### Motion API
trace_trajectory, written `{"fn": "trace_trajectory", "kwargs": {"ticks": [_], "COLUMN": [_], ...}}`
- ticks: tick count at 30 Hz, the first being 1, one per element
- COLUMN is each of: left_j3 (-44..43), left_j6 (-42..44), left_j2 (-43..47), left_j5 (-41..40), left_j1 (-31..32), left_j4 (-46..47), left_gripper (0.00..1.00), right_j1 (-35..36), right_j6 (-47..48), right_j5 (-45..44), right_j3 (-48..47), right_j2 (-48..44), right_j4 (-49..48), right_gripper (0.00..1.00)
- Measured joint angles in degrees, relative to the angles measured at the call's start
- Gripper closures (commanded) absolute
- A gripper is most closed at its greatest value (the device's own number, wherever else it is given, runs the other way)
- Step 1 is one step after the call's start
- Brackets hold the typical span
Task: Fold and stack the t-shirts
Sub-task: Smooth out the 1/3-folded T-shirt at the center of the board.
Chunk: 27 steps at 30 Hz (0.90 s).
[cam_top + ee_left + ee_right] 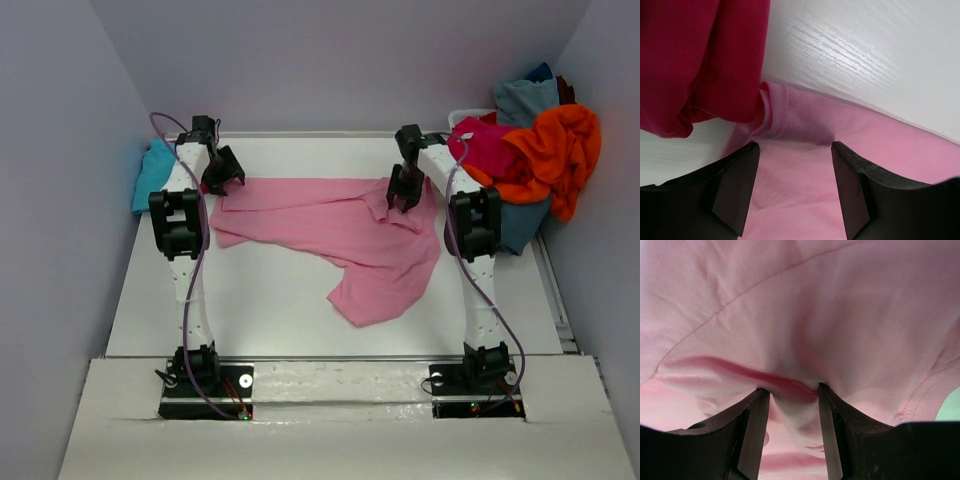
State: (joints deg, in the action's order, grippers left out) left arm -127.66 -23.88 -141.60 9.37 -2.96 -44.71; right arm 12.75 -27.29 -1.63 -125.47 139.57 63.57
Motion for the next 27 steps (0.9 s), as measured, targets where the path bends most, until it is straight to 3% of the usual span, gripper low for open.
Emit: {"fn": "trace_trajectory", "kwargs": {"ticks": [10,17,27], "left_j3": [-0.9,-0.7,4.7], "left_j6": [0.6,1.1,1.2], "left_j2": [-0.4,0.4,10.3], "left_j5": [-1.9,-4.0,-9.1], "left_j1": [1.2,3.1,6.1], "left_j4": [0.9,3.6,6.1], "left_gripper": [0.27,0.27,0.27], "right_j1": [-2.6,-2.7,-2.5], "right_j6": [2.0,3.7,5.1], "right_j5": [0.8,2.2,7.3], "right_j3": [-4.9,-0.1,4.2], "right_j2": [2.6,-0.6,-5.3], "right_j4": [-1.0,-4.2,-6.0], "right_gripper": [0.49,0.47,0.46]}}
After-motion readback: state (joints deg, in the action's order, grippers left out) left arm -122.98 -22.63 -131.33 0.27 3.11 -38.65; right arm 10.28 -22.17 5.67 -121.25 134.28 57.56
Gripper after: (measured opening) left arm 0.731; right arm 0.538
